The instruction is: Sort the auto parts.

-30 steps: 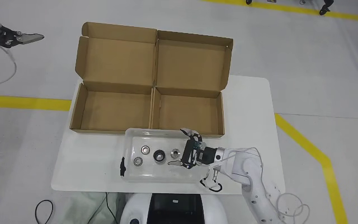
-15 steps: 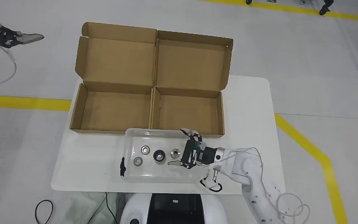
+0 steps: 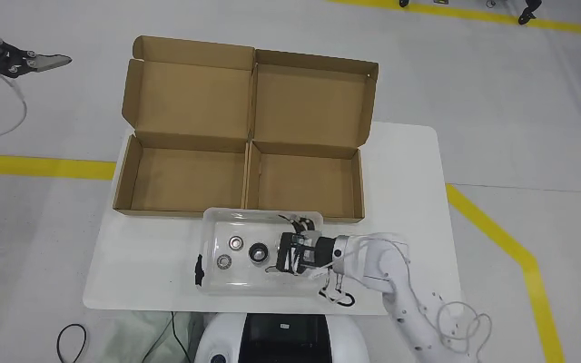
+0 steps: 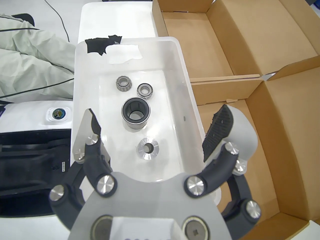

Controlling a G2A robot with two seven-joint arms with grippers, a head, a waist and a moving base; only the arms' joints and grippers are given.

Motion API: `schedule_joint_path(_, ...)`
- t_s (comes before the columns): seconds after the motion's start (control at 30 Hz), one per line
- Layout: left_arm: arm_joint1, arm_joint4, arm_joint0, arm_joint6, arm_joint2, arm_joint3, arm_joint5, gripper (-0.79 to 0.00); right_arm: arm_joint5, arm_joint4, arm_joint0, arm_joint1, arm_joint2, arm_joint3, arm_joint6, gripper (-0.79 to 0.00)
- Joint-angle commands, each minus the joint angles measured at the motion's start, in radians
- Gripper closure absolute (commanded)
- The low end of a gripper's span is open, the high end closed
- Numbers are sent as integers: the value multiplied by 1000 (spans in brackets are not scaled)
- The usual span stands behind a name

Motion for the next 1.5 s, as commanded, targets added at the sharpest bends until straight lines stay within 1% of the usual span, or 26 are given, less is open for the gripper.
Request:
schedule_joint_path(0.0,0,0,0,0,0,0,0,-785,6,-6,19,-2,-22,9,16,-785)
schedule_joint_path(0.07,0,0,0,0,0,0,0,-785,5,-2,37,-4,-45,22,21,-785)
schedule_joint_path(0.1,0,0,0,0,0,0,0,-785,7,1,45,-5,-53,31,28,-748)
schedule_joint_path(0.13,0,0,0,0,0,0,0,-785,7,4,53,-6,-62,39,40,-739)
schedule_joint_path(0.2,0,0,0,0,0,0,0,-785,6,10,71,-7,-80,49,69,-751)
schedule_joint_path(0.27,0,0,0,0,0,0,0,-785,6,20,84,-9,-97,56,93,-739)
schedule_joint_path(0.3,0,0,0,0,0,0,0,-785,4,24,91,-10,-106,60,109,-720)
schedule_joint_path(0.37,0,0,0,0,0,0,0,-785,1,35,104,-11,-122,67,141,-714)
schedule_joint_path(0.47,0,0,0,0,0,0,0,-785,9,58,120,-13,-140,78,184,-668)
schedule_joint_path(0.53,0,0,0,0,0,0,0,-785,13,71,128,-14,-150,84,206,-585)
schedule_joint_path(0.57,0,0,0,0,0,0,0,-785,9,76,133,-14,-156,88,217,-557)
schedule_joint_path(0.7,0,0,0,0,0,0,0,-785,16,106,151,-16,-174,115,263,-576)
schedule_joint_path(0.83,0,0,0,0,0,0,0,-785,41,125,163,-17,-189,131,293,-622)
schedule_joint_path(0.87,0,0,0,0,0,0,0,-785,41,130,167,-18,-194,136,301,-634)
schedule_joint_path(0.9,0,0,0,0,0,0,0,-785,42,134,172,-18,-200,141,311,-671)
schedule_joint_path(0.97,0,0,0,0,0,0,0,-785,46,144,182,-20,-213,149,329,-708)
schedule_joint_path(1.03,0,0,0,0,0,0,0,-785,53,149,192,-22,-226,153,338,-727)
schedule_joint_path(1.13,0,0,0,0,0,0,0,-785,60,143,210,-26,-249,163,351,-702)
schedule_joint_path(1.2,0,0,0,0,0,0,0,-785,71,133,222,-29,-265,170,347,-659)
schedule_joint_path(1.27,0,0,0,0,0,0,0,-785,78,123,233,-32,-281,183,339,-634)
schedule_joint_path(1.47,0,0,0,0,0,0,0,-785,68,136,272,-42,-322,243,324,-640)
